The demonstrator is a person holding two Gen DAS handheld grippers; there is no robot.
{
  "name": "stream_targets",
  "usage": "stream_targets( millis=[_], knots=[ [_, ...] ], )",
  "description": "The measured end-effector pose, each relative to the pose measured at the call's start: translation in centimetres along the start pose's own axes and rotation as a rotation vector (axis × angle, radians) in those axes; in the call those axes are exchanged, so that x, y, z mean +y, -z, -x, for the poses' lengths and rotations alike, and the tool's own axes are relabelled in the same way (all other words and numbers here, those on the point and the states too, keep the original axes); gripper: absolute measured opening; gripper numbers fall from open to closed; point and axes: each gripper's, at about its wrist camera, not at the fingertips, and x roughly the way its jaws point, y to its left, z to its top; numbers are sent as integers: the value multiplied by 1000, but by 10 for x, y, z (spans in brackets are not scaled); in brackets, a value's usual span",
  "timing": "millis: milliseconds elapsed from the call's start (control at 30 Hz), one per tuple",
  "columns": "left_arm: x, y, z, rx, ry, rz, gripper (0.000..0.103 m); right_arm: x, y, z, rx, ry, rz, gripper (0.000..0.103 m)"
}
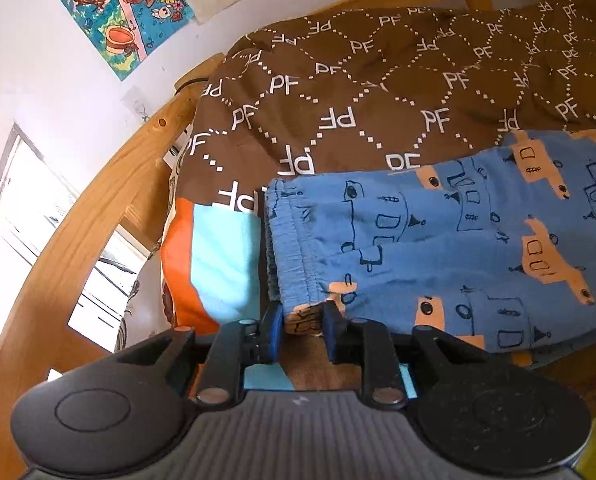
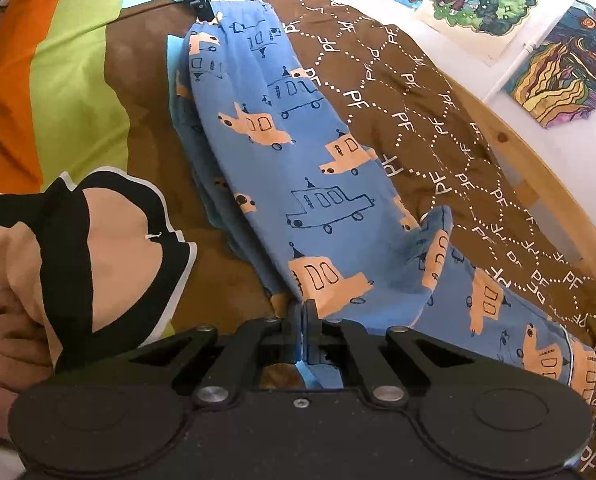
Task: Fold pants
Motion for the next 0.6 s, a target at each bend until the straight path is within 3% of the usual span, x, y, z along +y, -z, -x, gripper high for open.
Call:
stream_targets(
  millis=[167,233,300,333,400,500,600],
  knots=[
    [-7,3,11,-5,-2,21,57,2,0,2,9,-1,29,0],
    [-12,6,24,-45,-12,41,67,2,-1,2,19,1,35,3],
    [-19,8,42,-138,10,45,87,-2,-1,8,25,11,8,18],
    [-25,8,51,-179,32,33,92,-5,-1,14,22,15,-22,27],
    [-44,3,62,-244,80,-15,93,-14,3,27,19,47,-107,56],
    [-89,-13,59,-274,150,-107,94,-27,13,42,47,146,-226,73],
    [-137,-22,45,-269,215,-182,94,-42,30,55,92,246,-346,81]
  ],
)
